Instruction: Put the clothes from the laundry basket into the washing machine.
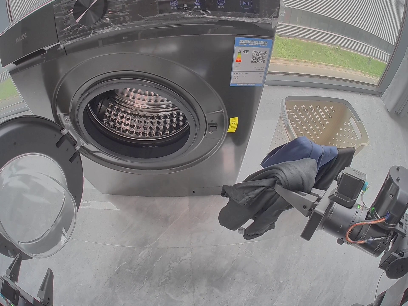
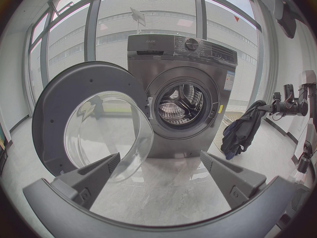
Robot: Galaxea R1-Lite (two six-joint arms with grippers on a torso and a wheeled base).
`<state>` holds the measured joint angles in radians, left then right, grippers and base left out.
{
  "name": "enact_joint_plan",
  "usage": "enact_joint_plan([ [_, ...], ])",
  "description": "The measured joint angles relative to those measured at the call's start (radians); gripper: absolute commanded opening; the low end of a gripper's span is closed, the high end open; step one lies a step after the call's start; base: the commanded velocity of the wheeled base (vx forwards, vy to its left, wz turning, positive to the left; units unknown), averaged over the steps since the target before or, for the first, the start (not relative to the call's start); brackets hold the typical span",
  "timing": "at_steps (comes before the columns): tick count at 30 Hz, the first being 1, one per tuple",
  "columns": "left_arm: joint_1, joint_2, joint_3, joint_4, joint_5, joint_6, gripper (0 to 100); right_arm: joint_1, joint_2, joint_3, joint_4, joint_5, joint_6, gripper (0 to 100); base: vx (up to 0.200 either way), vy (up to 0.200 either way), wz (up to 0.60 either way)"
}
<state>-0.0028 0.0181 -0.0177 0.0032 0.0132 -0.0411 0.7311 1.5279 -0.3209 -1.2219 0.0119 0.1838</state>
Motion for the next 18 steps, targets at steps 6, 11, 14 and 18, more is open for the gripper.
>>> enact_joint_plan([
  [6,0.000,0.000,0.000,0.000,0.000,0.000,100,0.000,0.010,0.002,-0.010,0.000,0.002,0,0.000,0.067,0.00],
  [11,0.000,0.000,0.000,0.000,0.000,0.000,100,-0.001,0.015,0.000,-0.011,-0.001,0.003,0,0.000,0.200,0.00],
  [14,0.000,0.000,0.000,0.000,0.000,0.000,100,-0.002,0.016,0.001,-0.011,-0.002,0.001,0,0.000,0.200,0.00],
  [18,0.000,0.000,0.000,0.000,0.000,0.000,100,-0.002,0.016,0.001,-0.012,-0.001,-0.013,0,0.000,0.200,0.00],
])
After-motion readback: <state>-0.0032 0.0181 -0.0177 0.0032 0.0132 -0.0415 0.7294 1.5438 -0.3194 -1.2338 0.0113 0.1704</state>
